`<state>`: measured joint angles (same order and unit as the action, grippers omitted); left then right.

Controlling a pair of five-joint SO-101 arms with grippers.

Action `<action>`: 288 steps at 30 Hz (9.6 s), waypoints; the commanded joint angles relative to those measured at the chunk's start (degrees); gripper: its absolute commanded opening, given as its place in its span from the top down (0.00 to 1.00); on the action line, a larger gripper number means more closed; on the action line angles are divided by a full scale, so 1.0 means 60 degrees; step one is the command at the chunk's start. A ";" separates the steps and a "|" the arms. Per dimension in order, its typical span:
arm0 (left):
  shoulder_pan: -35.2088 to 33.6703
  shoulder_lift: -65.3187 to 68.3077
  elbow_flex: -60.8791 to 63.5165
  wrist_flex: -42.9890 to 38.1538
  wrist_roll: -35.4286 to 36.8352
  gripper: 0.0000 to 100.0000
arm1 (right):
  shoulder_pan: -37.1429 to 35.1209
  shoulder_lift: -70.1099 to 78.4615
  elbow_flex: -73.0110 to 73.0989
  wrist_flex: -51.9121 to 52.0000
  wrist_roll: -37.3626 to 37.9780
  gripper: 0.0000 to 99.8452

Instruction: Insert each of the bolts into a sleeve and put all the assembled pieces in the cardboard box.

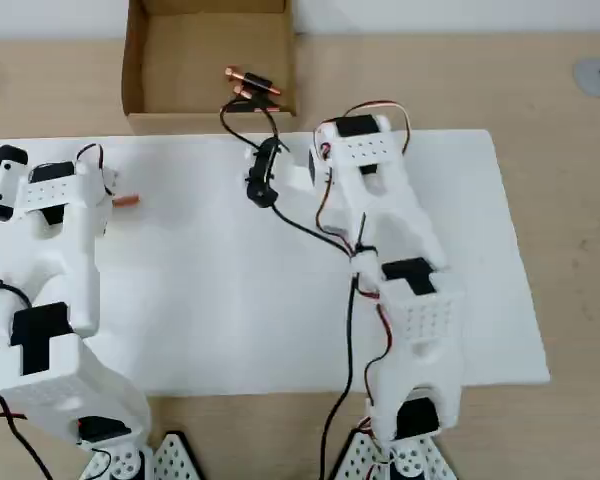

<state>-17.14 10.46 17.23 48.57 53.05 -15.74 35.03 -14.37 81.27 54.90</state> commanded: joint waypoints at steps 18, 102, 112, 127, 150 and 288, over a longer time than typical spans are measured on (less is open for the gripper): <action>0.0147 -0.0081 -0.0469 0.0059 -0.0073 0.93 | -0.0330 -0.2352 0.1165 -0.1289 -0.0278 0.99; -0.0190 0.1604 -0.3985 0.2403 0.1099 0.99 | 0.0007 -0.6190 -0.0418 0.2652 -0.0234 0.99; -0.0278 -0.0227 -0.3912 0.2344 0.0894 0.99 | 0.0007 -0.6147 -0.0403 0.2740 -0.0234 0.99; -0.1070 0.0286 -0.3326 0.2535 0.1348 0.73 | -0.0447 -0.5751 -0.0462 0.3267 -0.0278 0.99; -0.0366 0.3436 -0.5597 0.3546 0.2608 0.73 | -0.0960 -0.5736 -0.0388 0.3531 -0.0894 0.99; -0.1011 0.7143 -1.2996 0.8659 0.1612 0.90 | -0.1033 -0.5810 0.0418 0.3531 -0.1084 0.99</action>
<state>-21.98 55.21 -60.57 99.74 63.08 -21.54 1.19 -11.82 101.58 48.40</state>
